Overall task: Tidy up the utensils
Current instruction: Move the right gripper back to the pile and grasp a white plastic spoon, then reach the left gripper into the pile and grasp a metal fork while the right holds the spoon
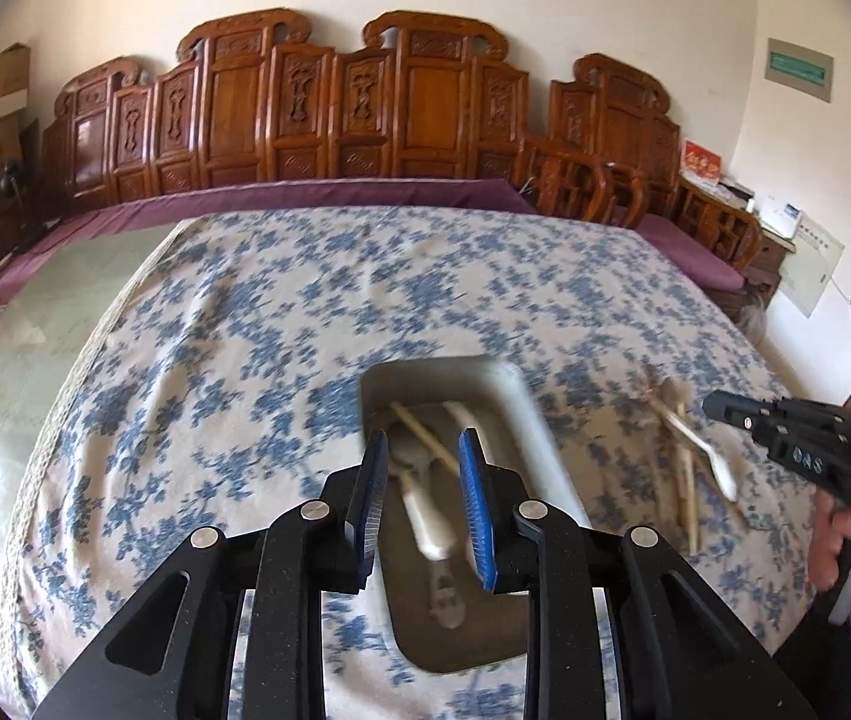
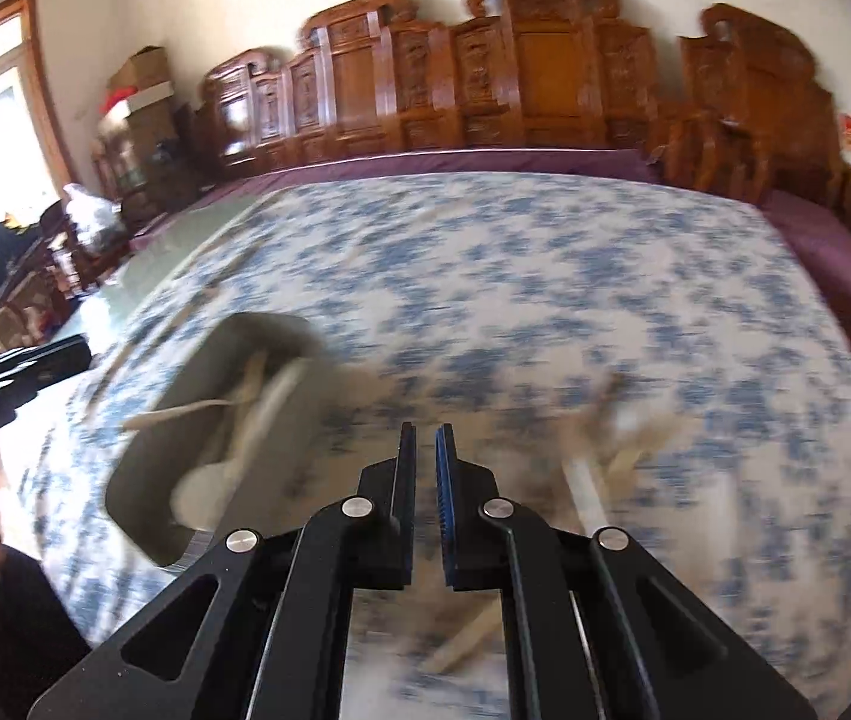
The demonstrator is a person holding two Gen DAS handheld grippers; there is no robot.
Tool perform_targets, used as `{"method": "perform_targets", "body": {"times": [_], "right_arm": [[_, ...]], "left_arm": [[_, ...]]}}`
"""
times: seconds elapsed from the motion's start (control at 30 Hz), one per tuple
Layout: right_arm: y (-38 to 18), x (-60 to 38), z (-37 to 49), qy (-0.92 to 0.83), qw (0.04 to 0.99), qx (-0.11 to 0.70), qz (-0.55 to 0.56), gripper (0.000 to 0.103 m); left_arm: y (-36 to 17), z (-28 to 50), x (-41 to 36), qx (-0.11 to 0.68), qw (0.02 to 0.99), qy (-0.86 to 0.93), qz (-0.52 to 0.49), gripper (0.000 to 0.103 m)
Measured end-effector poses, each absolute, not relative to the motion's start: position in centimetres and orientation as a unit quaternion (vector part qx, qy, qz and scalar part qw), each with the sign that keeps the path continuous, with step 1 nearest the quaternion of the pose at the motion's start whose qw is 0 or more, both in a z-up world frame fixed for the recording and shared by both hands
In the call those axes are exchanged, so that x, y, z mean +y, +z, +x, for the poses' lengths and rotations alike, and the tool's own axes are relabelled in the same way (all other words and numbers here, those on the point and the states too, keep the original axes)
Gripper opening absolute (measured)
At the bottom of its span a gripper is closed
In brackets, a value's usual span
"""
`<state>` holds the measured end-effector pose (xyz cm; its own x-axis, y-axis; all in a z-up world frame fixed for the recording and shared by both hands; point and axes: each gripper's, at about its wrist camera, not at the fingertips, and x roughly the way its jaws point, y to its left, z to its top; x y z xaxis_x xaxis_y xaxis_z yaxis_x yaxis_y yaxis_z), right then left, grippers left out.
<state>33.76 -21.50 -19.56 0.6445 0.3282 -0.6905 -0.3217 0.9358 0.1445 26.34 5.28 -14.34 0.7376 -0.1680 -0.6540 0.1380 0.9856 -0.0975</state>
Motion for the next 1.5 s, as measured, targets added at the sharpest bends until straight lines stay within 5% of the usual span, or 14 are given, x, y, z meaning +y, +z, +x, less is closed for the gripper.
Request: {"method": "perform_targets", "body": {"times": [0.17, 0.3, 0.97, 1.1, 1.13, 1.5], "right_arm": [[-20.2, -25.8, 34.6, 0.140, 0.914, 0.382, -0.003, 0.010], [-22.0, -27.1, 35.1, 0.126, 0.911, 0.393, -0.010, 0.023], [-27.9, -27.2, 36.4, 0.155, 0.871, 0.465, -0.015, 0.024], [-27.8, -27.5, 36.4, 0.157, 0.871, 0.466, -0.008, 0.020], [-27.6, -27.7, 36.4, 0.158, 0.872, 0.463, -0.006, 0.008], [-25.6, -30.9, 36.7, 0.165, 0.888, 0.427, 0.045, 0.008]], "left_arm": [[-14.1, 26.0, 2.6, 0.344, 0.934, -0.098, -0.016, 0.023], [-14.5, 25.9, 0.4, 0.348, 0.931, -0.112, -0.008, 0.023], [-17.0, 25.3, -6.0, 0.378, 0.913, -0.153, 0.030, 0.023], [-17.1, 25.3, -7.1, 0.383, 0.910, -0.156, 0.035, 0.023], [-17.1, 25.3, -7.4, 0.384, 0.909, -0.157, 0.037, 0.023], [-17.9, 27.2, -11.5, 0.403, 0.897, -0.171, 0.056, 0.023]]}}
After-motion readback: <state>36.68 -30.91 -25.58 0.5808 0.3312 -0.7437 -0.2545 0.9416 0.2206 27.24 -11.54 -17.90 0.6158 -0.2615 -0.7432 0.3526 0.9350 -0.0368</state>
